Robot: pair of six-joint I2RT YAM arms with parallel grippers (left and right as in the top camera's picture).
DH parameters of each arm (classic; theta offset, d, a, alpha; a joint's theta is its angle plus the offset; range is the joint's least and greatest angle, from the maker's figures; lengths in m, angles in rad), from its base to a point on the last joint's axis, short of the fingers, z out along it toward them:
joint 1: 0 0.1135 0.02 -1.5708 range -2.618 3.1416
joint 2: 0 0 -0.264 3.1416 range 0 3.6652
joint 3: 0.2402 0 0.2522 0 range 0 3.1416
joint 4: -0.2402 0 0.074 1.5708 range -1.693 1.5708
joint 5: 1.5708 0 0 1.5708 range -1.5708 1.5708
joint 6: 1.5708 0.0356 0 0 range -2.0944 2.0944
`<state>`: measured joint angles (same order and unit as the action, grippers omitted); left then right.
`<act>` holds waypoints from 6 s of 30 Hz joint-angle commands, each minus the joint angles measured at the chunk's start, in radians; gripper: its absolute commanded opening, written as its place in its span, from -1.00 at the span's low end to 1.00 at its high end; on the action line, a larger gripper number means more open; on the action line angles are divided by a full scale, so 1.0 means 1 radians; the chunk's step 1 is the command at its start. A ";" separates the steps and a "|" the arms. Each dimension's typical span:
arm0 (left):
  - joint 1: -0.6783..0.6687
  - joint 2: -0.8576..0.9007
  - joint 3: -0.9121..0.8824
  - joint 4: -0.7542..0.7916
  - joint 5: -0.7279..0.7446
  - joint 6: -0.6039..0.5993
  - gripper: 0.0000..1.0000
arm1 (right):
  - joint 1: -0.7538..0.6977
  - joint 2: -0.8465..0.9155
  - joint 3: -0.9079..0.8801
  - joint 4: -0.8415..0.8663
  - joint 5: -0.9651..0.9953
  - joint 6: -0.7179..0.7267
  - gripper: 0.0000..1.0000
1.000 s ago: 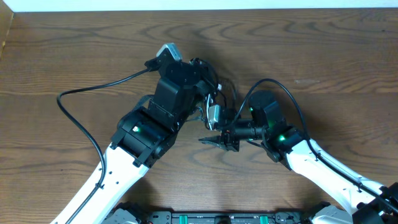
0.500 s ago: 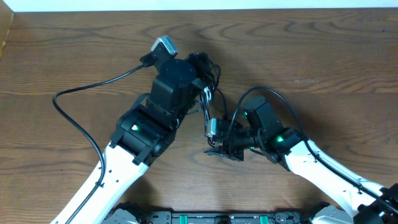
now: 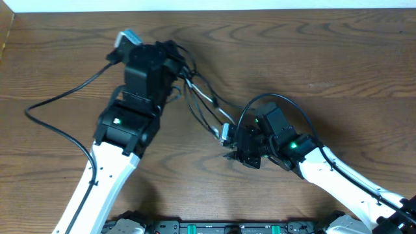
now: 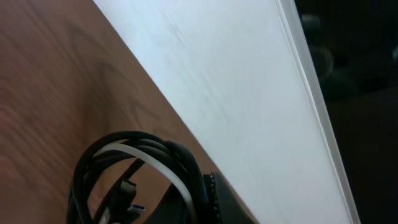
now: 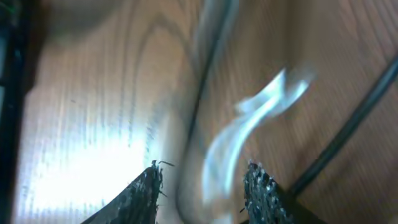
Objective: Untangle cables
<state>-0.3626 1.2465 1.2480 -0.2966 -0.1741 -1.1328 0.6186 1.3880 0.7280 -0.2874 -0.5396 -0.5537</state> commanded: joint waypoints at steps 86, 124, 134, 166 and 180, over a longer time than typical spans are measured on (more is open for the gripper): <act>-0.022 -0.037 0.031 -0.142 0.253 -0.058 -0.85 | 0.109 0.171 -0.024 0.870 0.148 1.143 0.47; -0.081 -0.023 0.031 -0.143 0.077 -0.085 -0.85 | 0.118 0.262 -0.024 1.080 0.127 1.220 -0.98; -0.079 -0.023 0.031 -0.173 -0.491 0.082 -0.85 | 0.107 0.262 -0.024 0.898 0.085 1.048 -0.98; 0.020 -0.023 0.031 -0.333 -0.822 0.268 -0.85 | -0.589 0.262 -0.024 0.251 0.092 0.851 -0.98; 0.020 -0.023 0.031 -0.332 -0.822 0.268 -0.85 | -0.949 0.262 -0.024 0.162 0.047 0.803 -0.98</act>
<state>-0.3485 1.2251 1.2484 -0.6277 -0.9451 -0.8852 -0.2996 1.6447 0.7021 -0.1211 -0.4828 0.2813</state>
